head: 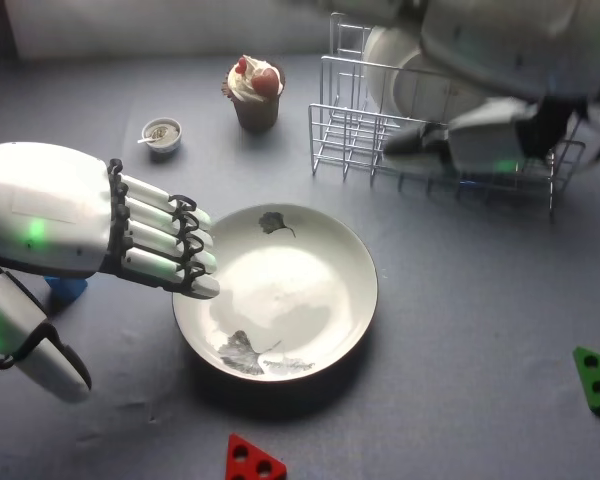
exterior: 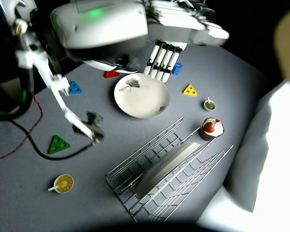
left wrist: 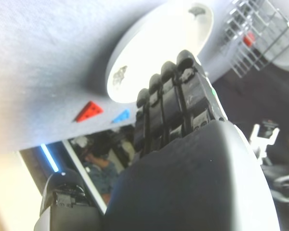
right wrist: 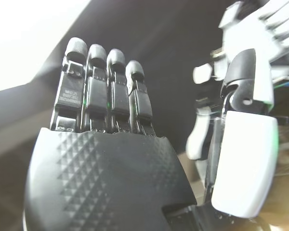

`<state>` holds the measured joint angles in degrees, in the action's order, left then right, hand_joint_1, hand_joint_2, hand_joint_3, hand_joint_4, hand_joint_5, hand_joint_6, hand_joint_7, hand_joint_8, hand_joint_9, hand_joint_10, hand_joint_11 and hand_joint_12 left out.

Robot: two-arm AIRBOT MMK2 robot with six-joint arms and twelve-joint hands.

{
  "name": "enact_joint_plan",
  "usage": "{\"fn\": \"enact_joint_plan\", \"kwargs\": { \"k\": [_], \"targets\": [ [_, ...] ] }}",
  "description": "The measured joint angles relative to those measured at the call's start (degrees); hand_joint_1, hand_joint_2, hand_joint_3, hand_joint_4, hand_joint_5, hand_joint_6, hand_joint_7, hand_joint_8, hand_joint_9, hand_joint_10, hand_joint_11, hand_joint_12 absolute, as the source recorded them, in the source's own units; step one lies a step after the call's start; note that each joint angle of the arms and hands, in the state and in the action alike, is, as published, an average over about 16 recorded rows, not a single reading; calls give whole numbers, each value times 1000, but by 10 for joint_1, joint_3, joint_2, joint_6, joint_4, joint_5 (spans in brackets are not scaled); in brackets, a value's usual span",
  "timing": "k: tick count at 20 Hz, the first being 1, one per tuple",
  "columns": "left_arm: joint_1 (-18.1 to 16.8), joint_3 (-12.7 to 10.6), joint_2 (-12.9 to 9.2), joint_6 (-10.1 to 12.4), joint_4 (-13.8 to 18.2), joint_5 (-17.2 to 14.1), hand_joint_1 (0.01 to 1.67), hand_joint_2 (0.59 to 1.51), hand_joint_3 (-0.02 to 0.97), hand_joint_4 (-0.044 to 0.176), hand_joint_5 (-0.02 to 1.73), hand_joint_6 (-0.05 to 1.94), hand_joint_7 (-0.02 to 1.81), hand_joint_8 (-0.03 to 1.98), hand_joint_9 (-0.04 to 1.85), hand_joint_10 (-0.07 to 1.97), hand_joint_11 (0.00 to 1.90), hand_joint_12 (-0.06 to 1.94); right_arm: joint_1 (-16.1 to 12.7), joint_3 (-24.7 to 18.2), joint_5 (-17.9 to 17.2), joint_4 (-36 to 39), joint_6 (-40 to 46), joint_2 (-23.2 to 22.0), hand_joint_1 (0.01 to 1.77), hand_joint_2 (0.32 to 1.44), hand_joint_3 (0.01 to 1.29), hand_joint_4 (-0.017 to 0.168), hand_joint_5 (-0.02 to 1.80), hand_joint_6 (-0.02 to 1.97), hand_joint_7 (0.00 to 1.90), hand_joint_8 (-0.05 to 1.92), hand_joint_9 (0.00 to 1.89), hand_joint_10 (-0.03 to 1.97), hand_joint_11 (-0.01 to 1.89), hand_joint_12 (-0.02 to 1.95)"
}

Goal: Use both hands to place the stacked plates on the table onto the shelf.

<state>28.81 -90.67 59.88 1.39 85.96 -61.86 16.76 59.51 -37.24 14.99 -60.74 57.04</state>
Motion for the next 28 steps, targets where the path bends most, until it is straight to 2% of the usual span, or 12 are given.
{"fn": "enact_joint_plan", "kwargs": {
  "k": [5, 9, 12, 19, 28],
  "targets": [
    [10, 12, -3, -10, 14, 15, 15, 993, -1, 5, 186, 18, 224, 5, 214, 20, 194, 15, 53, -41, -1, 5, -71, 1, 1096, 845, 12, 6, 281, 19, 288, 4, 286, 1, 313, 16],
    [17, 18, -5, -17, 23, 24, 15, 995, -1, 3, 181, 13, 216, 5, 212, 20, 189, 16, 89, -47, 4, 1, -91, 11, 1175, 831, 12, 6, 284, 19, 272, 4, 274, 1, 301, 18],
    [22, 20, -5, -21, 28, 30, 15, 996, -1, 1, 172, 10, 206, 6, 206, 17, 183, 15, 105, -45, 7, 5, -95, 20, 1186, 826, 12, 5, 298, 20, 275, 4, 277, 1, 300, 20],
    [34, 30, -6, -28, 47, 43, 15, 1000, -1, -5, 149, -7, 196, 2, 199, 13, 176, 14, 121, -43, 7, 30, -100, 32, 1169, 825, 12, 5, 298, 19, 264, 4, 271, 0, 270, 19],
    [51, 43, -8, -31, 83, 56, 15, 1002, -1, -10, 128, -25, 182, -6, 190, 7, 174, 8, 124, -46, 10, 52, -111, 36, 1170, 835, 11, 5, 292, 20, 246, 4, 269, 1, 253, 16]
  ]
}}
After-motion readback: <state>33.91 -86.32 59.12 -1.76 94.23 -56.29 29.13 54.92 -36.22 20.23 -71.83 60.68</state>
